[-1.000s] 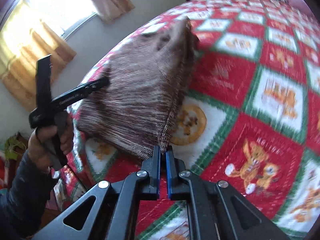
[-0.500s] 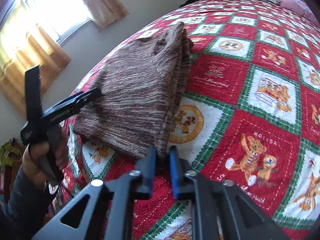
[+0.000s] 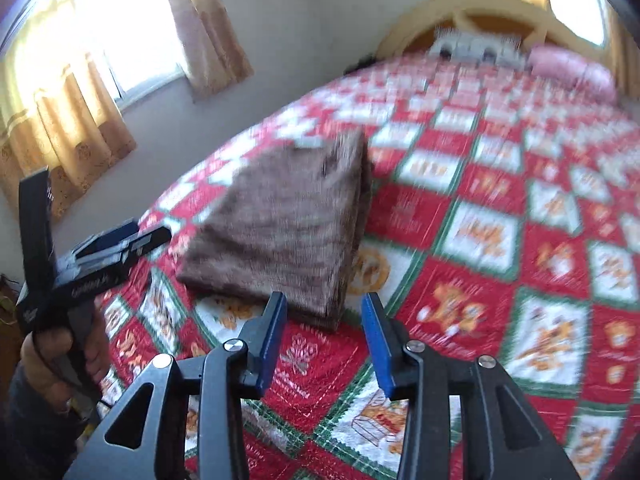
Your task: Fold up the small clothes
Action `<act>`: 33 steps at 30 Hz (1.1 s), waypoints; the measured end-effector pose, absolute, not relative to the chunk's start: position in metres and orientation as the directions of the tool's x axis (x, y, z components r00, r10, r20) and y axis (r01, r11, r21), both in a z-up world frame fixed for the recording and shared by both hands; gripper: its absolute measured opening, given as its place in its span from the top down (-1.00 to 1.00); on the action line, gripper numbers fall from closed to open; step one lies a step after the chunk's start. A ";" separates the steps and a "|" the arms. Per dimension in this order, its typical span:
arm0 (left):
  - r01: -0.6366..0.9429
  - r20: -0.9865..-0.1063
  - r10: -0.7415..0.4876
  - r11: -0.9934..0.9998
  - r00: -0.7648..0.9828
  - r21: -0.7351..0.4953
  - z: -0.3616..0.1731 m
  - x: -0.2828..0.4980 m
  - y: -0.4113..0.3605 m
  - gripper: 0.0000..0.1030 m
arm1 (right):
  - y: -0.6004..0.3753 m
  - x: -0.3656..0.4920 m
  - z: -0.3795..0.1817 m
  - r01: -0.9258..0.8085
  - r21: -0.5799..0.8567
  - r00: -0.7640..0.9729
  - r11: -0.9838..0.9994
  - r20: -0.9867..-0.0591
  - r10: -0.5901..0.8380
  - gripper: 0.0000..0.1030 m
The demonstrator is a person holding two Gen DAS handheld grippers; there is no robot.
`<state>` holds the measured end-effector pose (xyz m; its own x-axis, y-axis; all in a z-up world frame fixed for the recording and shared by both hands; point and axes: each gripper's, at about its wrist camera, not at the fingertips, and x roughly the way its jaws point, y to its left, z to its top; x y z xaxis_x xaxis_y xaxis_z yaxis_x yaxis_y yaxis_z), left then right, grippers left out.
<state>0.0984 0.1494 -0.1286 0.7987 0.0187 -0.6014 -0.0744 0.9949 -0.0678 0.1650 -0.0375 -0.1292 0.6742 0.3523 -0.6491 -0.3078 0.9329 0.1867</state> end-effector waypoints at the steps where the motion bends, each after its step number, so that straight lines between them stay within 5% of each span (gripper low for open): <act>1: -0.066 -0.583 0.017 0.996 0.812 -0.062 -0.121 0.089 0.146 -0.84 | -0.037 0.157 -0.121 -0.311 0.171 0.697 0.935 -0.628 0.347 0.15; 3: -0.055 -0.551 0.009 0.996 0.834 -0.067 -0.111 0.077 0.143 -0.92 | -0.033 0.145 -0.105 -0.316 0.140 0.735 0.938 -0.590 0.336 -0.01; 14: -0.021 -0.454 -0.036 0.993 0.890 -0.119 -0.079 0.044 0.135 -0.93 | -0.033 0.106 -0.074 -0.304 0.067 0.817 0.950 -0.495 0.296 -0.02; 33: -0.020 -0.440 -0.023 0.995 0.898 -0.093 -0.077 0.037 0.127 -0.98 | -0.046 0.088 -0.067 -0.241 0.054 0.868 0.969 -0.436 0.240 -0.04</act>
